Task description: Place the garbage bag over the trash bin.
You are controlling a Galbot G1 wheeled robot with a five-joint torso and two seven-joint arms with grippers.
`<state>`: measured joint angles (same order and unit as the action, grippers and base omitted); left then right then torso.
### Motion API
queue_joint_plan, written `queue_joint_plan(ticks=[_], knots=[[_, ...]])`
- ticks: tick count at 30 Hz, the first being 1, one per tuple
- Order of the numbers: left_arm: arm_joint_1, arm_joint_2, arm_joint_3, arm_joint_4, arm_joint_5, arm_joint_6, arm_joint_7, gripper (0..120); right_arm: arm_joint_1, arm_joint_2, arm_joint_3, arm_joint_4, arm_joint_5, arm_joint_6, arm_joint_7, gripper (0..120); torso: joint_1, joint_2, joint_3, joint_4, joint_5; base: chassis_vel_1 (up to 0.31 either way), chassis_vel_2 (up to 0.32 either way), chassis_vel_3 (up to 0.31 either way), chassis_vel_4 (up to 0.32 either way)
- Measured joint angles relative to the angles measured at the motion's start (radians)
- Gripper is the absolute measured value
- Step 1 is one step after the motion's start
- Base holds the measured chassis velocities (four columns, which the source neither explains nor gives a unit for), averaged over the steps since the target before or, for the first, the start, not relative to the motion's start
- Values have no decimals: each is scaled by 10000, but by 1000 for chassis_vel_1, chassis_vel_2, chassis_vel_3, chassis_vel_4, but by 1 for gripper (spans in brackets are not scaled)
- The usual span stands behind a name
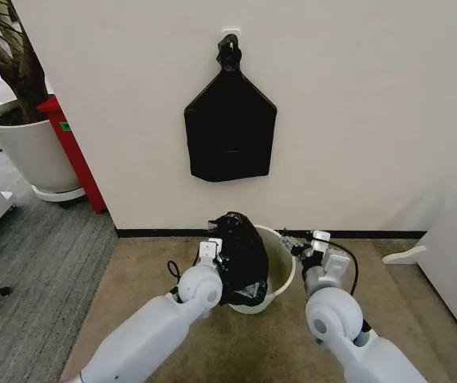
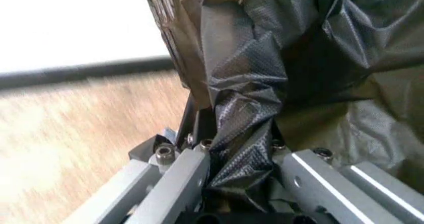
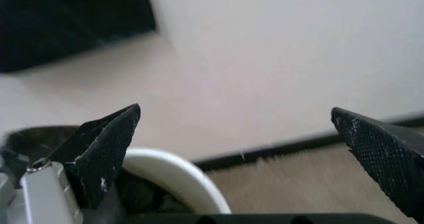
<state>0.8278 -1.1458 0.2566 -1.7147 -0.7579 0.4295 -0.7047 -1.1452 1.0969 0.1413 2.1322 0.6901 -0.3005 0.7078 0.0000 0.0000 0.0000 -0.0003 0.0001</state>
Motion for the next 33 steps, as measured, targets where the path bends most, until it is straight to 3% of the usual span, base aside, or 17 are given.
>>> queue_joint_plan(ticks=[2, 8, 15, 24, 33], knots=[[126, 226, -52, -103, 1187, -645, 498, 1, 262, -188, -149, 352, -155, -65, -408, 100, 0, 0, 1, 4, 0, 0, 0, 0, 0], [186, 533, -255, -310, 3149, -1494, 1335, 1, 1033, -876, -612, 861, -1005, -458, -2243, 100, 0, 0, 0, 3, -5, 0, 0, 0, 0], [176, 806, -397, -578, 4835, -1850, 1784, 1, 2042, -1200, -1678, 698, -1881, -1418, -4050, 100, 0, -1, 1, 3, -1, 0, 0, 0, 0], [267, 807, -419, -753, 5714, -1940, 1914, 1, 2715, -546, -2532, -302, -3203, -1734, -3614, 94, 0, -1, 1, 5, -1, 0, 0, 0, 0], [189, 682, -260, -773, 5761, -1929, 1935, 1, 2549, -690, -2244, -754, -4062, -1765, -3553, 68, 0, 0, 0, 1, -1, 0, 0, 0, 0]])
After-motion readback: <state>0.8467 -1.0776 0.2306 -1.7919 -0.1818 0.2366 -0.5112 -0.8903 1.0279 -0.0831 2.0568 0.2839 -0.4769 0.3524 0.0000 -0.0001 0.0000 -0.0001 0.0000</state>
